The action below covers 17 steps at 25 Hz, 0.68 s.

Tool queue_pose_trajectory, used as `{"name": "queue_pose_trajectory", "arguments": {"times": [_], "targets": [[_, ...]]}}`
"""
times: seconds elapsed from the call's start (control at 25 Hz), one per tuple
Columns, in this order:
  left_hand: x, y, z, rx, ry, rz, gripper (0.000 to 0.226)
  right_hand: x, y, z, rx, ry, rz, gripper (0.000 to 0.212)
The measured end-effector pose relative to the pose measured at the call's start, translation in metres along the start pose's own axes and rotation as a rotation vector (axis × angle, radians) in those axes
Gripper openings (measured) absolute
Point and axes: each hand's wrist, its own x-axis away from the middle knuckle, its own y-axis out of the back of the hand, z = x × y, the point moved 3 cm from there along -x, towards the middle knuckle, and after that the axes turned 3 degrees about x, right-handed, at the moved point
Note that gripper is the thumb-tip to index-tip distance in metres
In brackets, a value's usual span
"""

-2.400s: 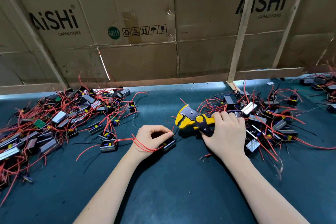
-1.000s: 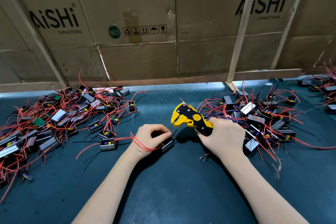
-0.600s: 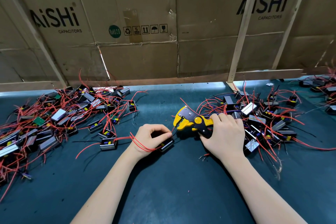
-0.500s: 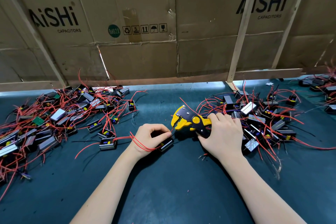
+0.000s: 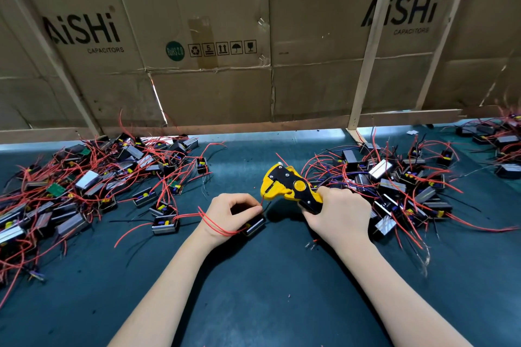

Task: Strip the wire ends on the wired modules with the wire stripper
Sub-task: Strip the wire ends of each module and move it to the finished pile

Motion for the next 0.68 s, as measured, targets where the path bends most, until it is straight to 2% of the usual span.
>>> {"name": "queue_pose_trajectory", "arguments": {"times": [0.16,0.24,0.36,0.48,0.6,0.68], "targets": [[0.000,0.002,0.000,-0.018,-0.008,-0.022,0.011,0.001,-0.001,-0.003,0.021,0.023,-0.067,0.050],[0.001,0.007,0.000,-0.045,-0.018,-0.120,0.010,0.002,-0.002,-0.007,0.019,-0.002,-0.064,0.049],[0.001,0.023,-0.014,-0.131,-0.089,-0.373,0.007,0.003,-0.005,-0.010,-0.003,-0.024,-0.054,0.047],[-0.016,0.022,-0.058,-0.233,-0.279,-0.436,0.003,0.002,-0.005,-0.007,-0.029,-0.016,-0.054,0.047],[-0.048,-0.011,-0.115,-0.032,-0.408,-0.426,0.006,0.003,-0.003,-0.005,-0.058,0.003,-0.052,0.046],[-0.065,-0.044,-0.146,0.148,-0.348,-0.385,0.017,0.005,-0.002,-0.004,-0.096,0.003,-0.065,0.044]]}}
